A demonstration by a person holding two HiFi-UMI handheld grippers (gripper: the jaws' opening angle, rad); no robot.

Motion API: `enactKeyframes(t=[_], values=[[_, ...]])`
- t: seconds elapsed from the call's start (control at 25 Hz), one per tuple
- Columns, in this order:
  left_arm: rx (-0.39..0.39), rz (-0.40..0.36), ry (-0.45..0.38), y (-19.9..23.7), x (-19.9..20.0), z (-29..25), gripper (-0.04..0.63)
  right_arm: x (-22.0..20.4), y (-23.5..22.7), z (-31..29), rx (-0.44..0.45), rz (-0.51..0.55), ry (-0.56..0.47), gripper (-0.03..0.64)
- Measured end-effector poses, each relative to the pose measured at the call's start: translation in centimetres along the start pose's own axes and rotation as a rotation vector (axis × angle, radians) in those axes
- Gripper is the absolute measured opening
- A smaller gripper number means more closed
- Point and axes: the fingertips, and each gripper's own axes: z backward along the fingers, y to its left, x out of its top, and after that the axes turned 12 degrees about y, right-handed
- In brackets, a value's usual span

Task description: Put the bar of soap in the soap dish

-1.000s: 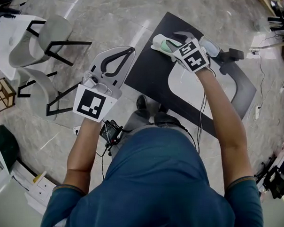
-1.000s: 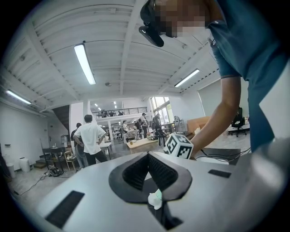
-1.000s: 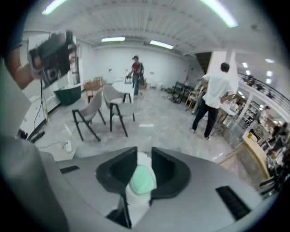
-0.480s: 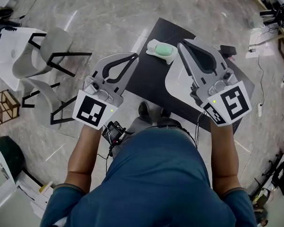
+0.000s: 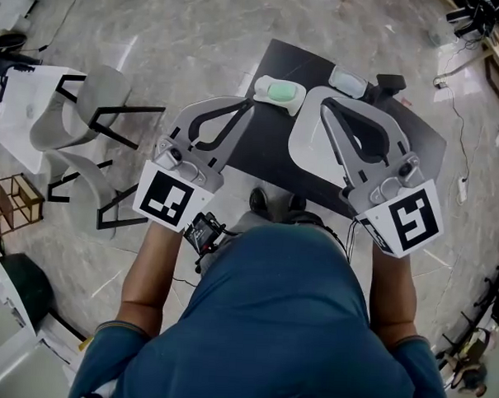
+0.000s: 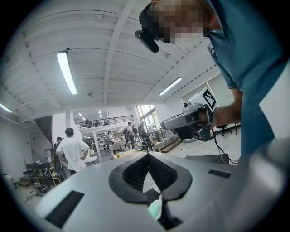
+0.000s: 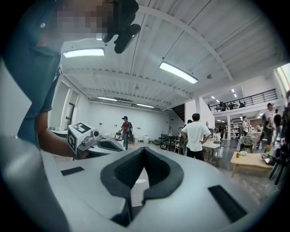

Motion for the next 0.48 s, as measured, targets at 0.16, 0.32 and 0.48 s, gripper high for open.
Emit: enactKeyframes(t=[0.16,0.32,0.48], values=[[-0.007,-0.011,-0.007,-0.6,0.6,0.5,0.002,0.3,0.7,1.1,-0.016,0.002,-0.007,0.014],[-0.011,-0.016,-0.003,-1.2,0.6,0.9,0.002,0.3,1.4,1.9,-0.019,0.006,0.000,0.014],[-0.012,-0.017,-0.007,-1.7,0.6,1.4,0.002,0.1,2.0,2.3,-0.025,0.007,0.004,0.014]])
